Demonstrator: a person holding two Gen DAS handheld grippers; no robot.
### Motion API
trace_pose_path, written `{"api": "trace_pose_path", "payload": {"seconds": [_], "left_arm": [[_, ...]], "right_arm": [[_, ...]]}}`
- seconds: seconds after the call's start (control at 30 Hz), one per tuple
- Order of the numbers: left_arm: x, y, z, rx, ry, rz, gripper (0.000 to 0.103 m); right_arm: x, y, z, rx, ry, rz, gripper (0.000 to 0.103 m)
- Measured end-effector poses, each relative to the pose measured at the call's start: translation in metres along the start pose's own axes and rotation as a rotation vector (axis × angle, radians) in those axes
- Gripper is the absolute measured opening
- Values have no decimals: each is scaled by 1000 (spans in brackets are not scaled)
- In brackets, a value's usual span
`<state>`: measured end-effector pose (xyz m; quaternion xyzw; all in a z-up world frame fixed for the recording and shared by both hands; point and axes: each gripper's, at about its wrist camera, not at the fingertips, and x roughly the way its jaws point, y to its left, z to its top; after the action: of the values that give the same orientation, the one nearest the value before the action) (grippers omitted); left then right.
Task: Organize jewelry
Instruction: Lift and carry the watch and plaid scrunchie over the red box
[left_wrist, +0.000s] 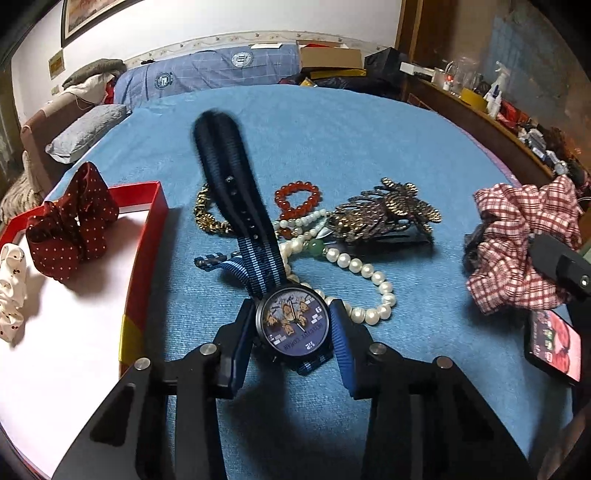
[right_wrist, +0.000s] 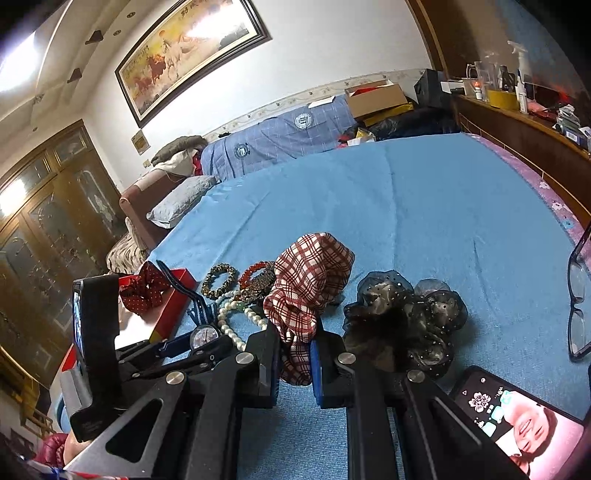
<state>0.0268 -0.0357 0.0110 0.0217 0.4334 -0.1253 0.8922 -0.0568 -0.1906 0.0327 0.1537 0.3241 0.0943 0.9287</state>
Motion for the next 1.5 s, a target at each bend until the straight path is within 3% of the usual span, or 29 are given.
{"api": "trace_pose_path", "payload": {"seconds": [0.2,0.33,0.7,1.5], "left_arm": [[-21,-6,3,11,-94,-43,38],[-26,-11,3,31,-119,-33,38],[-26,-23,-1,89,-142,65,38],[-24,-32,-6,121,-166,130,38]], "right_arm": [[-2,-2,0,0,-4,14,14],[-1,-2,-1,-14,-1,18,14],[7,1,0,-22,23,2,14],[8,2,-2,-26,5,17,14]]}}
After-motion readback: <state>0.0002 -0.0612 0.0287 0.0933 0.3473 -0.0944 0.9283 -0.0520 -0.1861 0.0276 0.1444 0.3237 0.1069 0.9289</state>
